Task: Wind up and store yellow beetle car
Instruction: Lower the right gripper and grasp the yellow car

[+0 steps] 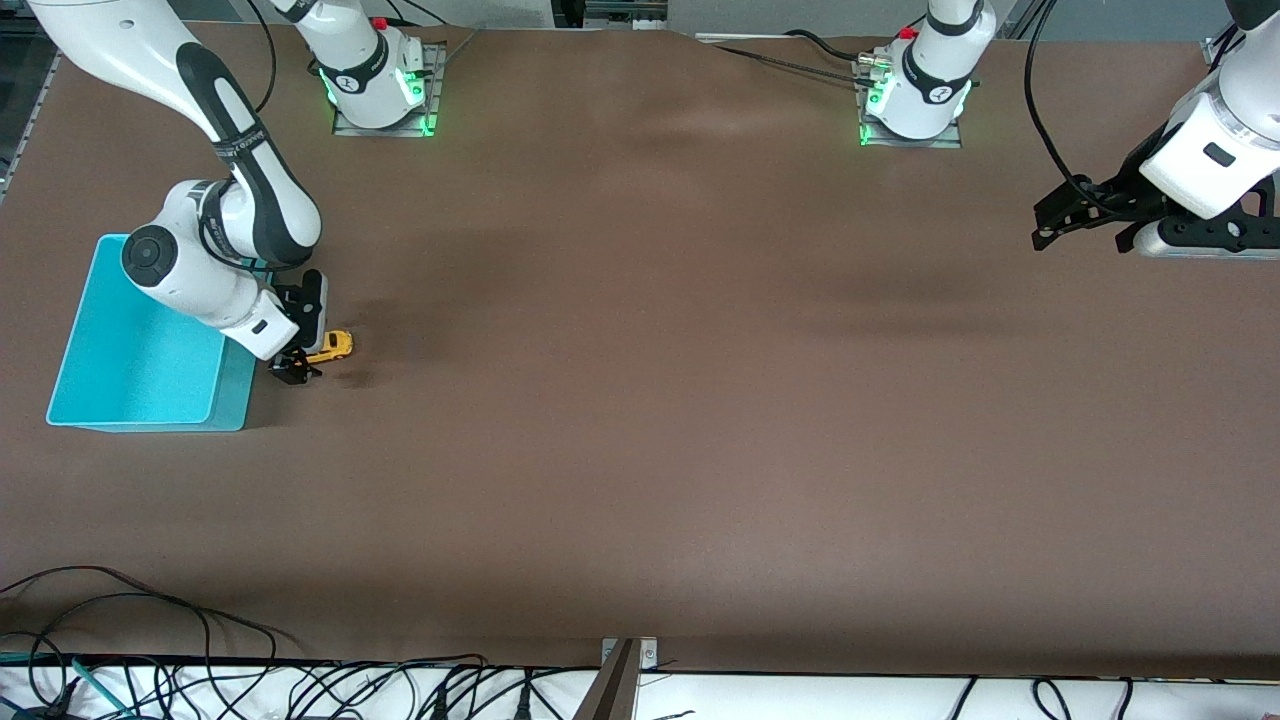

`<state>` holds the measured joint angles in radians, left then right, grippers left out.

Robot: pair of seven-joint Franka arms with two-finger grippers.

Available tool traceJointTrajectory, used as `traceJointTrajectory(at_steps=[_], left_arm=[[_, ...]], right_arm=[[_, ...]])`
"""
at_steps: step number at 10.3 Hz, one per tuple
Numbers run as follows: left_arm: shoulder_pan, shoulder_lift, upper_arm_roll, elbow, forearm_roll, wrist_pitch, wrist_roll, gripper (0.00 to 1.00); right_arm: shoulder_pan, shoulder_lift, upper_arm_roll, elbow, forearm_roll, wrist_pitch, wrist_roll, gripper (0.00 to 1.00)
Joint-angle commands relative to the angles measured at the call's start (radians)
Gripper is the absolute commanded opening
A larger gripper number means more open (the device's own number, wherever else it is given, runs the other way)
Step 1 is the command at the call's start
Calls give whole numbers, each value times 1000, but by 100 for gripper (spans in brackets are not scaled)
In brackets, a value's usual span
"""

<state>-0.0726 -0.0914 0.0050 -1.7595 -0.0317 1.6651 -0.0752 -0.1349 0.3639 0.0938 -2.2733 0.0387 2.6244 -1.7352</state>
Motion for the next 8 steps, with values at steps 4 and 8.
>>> traceJointTrajectory(at_steps=[4, 8], left_arm=[[86, -4, -98, 8, 13, -16, -17, 100], [89, -2, -100, 8, 12, -16, -17, 100]], right_arm=[[-18, 0, 1, -6, 26, 16, -81, 29], [-15, -101, 4, 3, 24, -96, -70, 0]])
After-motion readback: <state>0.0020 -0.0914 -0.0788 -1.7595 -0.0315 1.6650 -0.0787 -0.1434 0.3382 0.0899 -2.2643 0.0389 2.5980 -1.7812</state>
